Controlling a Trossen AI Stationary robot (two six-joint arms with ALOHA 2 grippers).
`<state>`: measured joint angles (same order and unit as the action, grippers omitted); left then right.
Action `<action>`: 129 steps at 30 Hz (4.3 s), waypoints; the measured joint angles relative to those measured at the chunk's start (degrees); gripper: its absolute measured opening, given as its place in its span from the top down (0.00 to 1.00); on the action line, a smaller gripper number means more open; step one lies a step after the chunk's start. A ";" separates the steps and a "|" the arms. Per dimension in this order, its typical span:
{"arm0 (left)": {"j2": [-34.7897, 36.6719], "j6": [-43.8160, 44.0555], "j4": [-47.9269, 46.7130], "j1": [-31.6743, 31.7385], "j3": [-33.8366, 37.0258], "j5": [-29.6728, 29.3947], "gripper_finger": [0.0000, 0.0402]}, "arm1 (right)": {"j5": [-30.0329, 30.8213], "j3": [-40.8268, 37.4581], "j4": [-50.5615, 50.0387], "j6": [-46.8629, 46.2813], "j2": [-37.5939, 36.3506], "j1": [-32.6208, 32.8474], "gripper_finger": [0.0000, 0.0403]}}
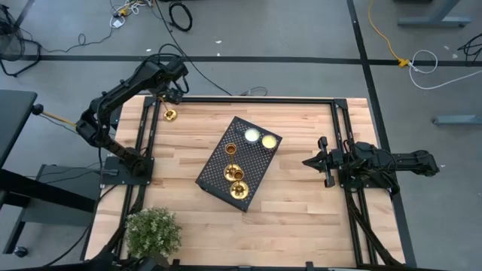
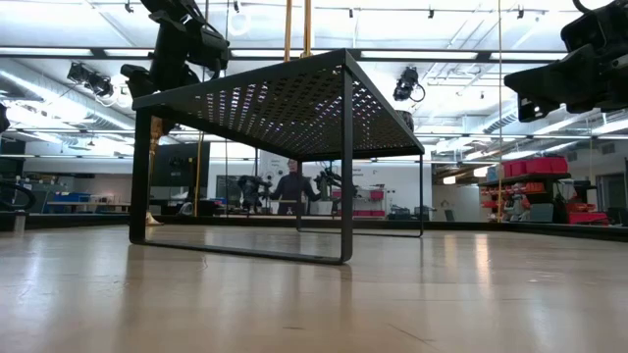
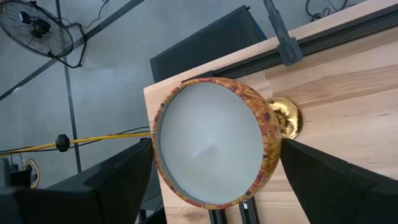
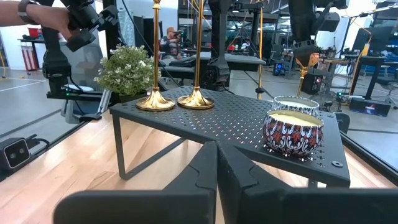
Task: Stock candles on shelf
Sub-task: Put the orange scented candle on the shelf
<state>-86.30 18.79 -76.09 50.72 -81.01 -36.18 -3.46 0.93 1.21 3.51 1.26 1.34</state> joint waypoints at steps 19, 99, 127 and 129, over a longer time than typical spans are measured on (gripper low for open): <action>0.00 -0.11 0.00 0.00 0.00 0.00 0.20 | 0.00 0.00 0.00 0.00 0.02 -0.01 0.98; -0.07 -74.96 31.95 -20.29 0.97 37.53 0.21 | 0.00 0.00 0.00 0.00 0.00 -0.02 0.98; -3.96 -78.60 45.33 -25.66 8.37 52.12 0.21 | 0.00 0.00 -0.02 0.00 0.00 -0.02 0.98; -4.78 -78.60 45.65 -25.84 8.37 51.75 0.21 | 0.00 0.00 0.00 0.00 0.01 -0.01 0.98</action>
<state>-91.08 -59.81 -30.44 24.88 -72.64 15.57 -3.46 0.93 1.21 3.51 1.27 1.34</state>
